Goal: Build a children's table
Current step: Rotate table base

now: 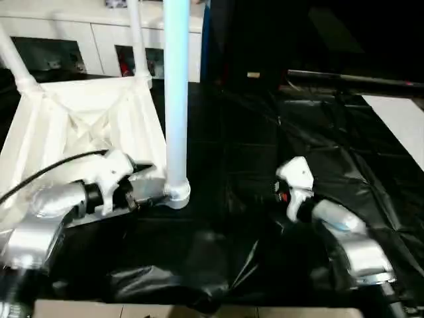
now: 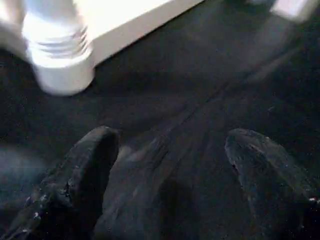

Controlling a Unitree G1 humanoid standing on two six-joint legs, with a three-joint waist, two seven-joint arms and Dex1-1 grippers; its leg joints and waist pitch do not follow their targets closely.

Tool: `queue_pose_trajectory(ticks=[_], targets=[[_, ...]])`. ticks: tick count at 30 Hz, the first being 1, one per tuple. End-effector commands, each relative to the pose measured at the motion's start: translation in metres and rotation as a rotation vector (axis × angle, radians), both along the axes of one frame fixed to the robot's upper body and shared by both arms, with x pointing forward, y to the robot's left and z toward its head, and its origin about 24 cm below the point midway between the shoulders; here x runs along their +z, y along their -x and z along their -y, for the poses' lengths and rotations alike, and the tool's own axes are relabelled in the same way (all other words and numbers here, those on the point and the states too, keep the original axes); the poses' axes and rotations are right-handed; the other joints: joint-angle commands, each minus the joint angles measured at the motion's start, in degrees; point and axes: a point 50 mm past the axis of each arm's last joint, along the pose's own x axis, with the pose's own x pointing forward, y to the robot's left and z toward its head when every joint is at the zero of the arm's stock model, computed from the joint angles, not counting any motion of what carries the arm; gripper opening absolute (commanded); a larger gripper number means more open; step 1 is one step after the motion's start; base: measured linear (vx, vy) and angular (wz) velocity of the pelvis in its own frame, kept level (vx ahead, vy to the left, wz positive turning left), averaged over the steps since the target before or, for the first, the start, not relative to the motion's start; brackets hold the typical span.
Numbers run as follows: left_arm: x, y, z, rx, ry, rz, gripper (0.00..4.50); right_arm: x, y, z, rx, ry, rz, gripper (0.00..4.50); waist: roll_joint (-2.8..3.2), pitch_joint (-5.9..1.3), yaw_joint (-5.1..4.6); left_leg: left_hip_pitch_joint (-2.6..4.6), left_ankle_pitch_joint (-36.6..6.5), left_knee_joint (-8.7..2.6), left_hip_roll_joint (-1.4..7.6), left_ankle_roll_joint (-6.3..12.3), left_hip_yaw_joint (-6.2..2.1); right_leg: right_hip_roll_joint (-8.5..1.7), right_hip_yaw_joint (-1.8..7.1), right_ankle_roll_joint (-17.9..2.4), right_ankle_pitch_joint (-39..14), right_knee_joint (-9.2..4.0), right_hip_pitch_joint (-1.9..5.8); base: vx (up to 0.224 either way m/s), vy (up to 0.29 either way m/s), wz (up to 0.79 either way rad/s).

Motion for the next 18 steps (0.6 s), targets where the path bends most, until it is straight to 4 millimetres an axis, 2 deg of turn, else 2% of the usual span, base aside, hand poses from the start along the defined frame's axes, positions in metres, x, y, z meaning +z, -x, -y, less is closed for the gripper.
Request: queue_pose_trajectory(ticks=[1, 2, 3, 4, 6, 8, 10, 11, 13, 14, 18], targets=[[-0.006, 0.0, -0.004, -0.056, -0.089, -0.079, 3.75, 0.003, 0.0, 0.0, 0.073, 0.034, -0.008, 3.87, 1.51, -3.39, -0.17, -0.31, -6.71, -4.81, 1.45, 0.7, 0.25, -3.29, 2.02, -12.97, -2.89, -3.67, 2.23, 0.0, 0.0, 0.0], [-0.007, 0.0, -0.007, -0.063, -0.113, -0.099, 3.69, 0.003, 0.001, 0.0, 0.091, 0.041, -0.015, 3.87, 1.29, -3.5, -0.19, -0.4, -4.63, -4.7, 1.38, 1.34, 0.35, -3.26, 2.02, -13.63, 0.46, -3.42, 2.45, 0.0, 0.0, 0.0], [-0.007, -0.001, -0.008, -0.055, -0.117, -0.107, 3.62, 0.003, 0.001, 0.0, 0.098, 0.044, -0.014, 3.87, 1.65, -3.58, -0.14, -0.41, -3.82, -4.64, 1.4, 1.45, 0.35, -3.34, 2.02, -14.03, 1.88, -3.22, 2.53, 0.0, 0.0, 0.0], [-0.008, -0.002, -0.01, -0.045, -0.129, -0.112, 3.51, 0.004, 0.001, 0.0, 0.103, 0.046, -0.014, 3.87, 1.56, -3.71, -0.22, -0.44, -2.41, -4.49, 1.4, 1.69, 0.43, -3.42, 2.0, -14.86, 4.37, -3.06, 2.66, 0.0, 0.0, 0.0], [-0.009, -0.002, -0.012, -0.02, -0.119, -0.176, 3.39, 0.005, 0.0, 0.0, 0.125, 0.064, -0.011, 3.87, 2.04, -3.8, -0.17, -0.28, -1.93, -4.38, 1.49, 1.9, 0.56, -3.5, 1.98, -16.27, 6.34, -2.86, 2.69, 0.0, 0.0, 0.0], [-0.009, -0.002, -0.011, -0.02, -0.114, -0.188, 3.25, 0.005, 0.0, 0.001, 0.128, 0.067, -0.011, 3.87, 1.72, -3.55, -0.15, -0.27, -3.38, -4.52, 1.57, 1.94, 0.69, -3.42, 1.94, -16.77, 4.68, -3.11, 2.61, 0.0, 0.0, 0.0], [-0.01, -0.005, -0.012, -0.01, -0.124, -0.171, 3.06, 0.006, -0.001, 0.002, 0.131, 0.074, -0.008, 3.87, 1.88, -3.33, -0.06, -0.21, -6.25, -4.66, 1.69, 1.35, 0.73, -3.46, 1.95, -16.58, 0.07, -3.48, 2.54, 0.0, 0.0, 0.0], [-0.01, -0.005, -0.012, -0.01, -0.124, -0.171, 2.87, 0.006, -0.001, 0.002, 0.131, 0.074, -0.008, 3.87, 1.82, -3.29, -0.07, -0.16, -6.73, -4.67, 1.65, 1.23, 0.81, -3.38, 1.97, -16.38, -0.8, -3.61, 2.49, 0.0, 0.0, 0.0], [-0.01, -0.01, -0.015, 0.008, -0.134, -0.169, 2.85, 0.006, -0.002, 0.002, 0.144, 0.086, -0.004, 3.87, 1.9, -3.23, -0.01, -0.02, -7.93, -4.75, 1.75, 0.77, 0.85, -3.37, 1.94, -16.08, -2.71, -3.75, 2.32, 0.0, 0.0, 0.0], [-0.01, -0.011, -0.017, 0.015, -0.138, -0.181, 2.69, 0.006, -0.002, 0.001, 0.152, 0.089, -0.004, 3.87, 1.87, -3.25, 0.01, 0.01, -8.23, -4.76, 1.65, 0.45, 0.87, -3.28, 1.94, -15.6, -3.54, -3.81, 2.33, 0.0, 0.0, 0.0], [-0.007, -0.012, -0.024, 0.044, -0.146, -0.196, 2.4, 0.006, -0.002, 0.002, 0.163, 0.096, -0.004, 3.87, 1.82, -3.45, 0.01, -0.19, -6.42, -4.69, 1.78, 0.48, 0.8, -3.48, 2.01, -15.84, -0.78, -3.47, 2.54, 0.0, 0.0, 0.0]])
